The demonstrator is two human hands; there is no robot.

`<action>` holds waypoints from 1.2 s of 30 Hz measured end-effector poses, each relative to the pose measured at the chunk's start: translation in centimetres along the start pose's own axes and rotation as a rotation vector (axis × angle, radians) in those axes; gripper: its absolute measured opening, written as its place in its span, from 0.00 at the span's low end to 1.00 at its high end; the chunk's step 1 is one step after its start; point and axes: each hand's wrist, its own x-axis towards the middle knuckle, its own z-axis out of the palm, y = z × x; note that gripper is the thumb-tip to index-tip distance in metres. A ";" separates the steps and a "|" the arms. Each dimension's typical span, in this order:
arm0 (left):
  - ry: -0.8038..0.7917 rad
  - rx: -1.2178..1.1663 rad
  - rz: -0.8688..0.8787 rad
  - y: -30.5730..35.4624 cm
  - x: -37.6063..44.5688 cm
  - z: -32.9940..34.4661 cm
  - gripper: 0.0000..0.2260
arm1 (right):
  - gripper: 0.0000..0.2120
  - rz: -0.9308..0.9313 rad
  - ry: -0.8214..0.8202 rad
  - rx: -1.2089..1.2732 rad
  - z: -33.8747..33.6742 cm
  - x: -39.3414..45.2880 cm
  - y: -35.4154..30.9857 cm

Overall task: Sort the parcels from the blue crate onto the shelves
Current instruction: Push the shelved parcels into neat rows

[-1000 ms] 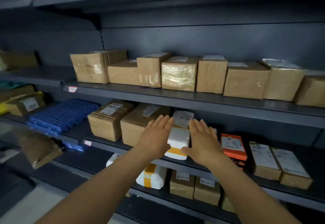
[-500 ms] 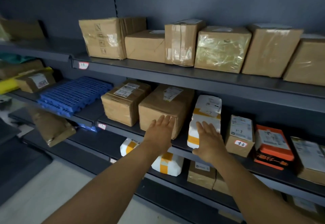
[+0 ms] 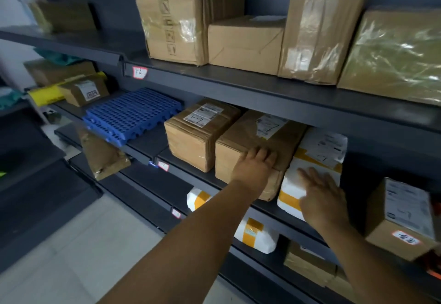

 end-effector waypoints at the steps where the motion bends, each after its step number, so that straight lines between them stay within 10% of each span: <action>1: 0.011 0.000 -0.006 -0.5 0.0 0.1 0.28 | 0.32 -0.006 0.003 0.012 0.0 0.3 -0.6; 21: 0.015 -0.022 -0.028 -7.4 -0.1 0.8 0.32 | 0.37 -0.025 -0.047 0.109 -0.2 2.1 -6.9; 36: -0.038 -0.082 0.219 5.6 -5.3 -1.2 0.39 | 0.45 0.141 -0.058 0.197 -3.0 -8.6 0.7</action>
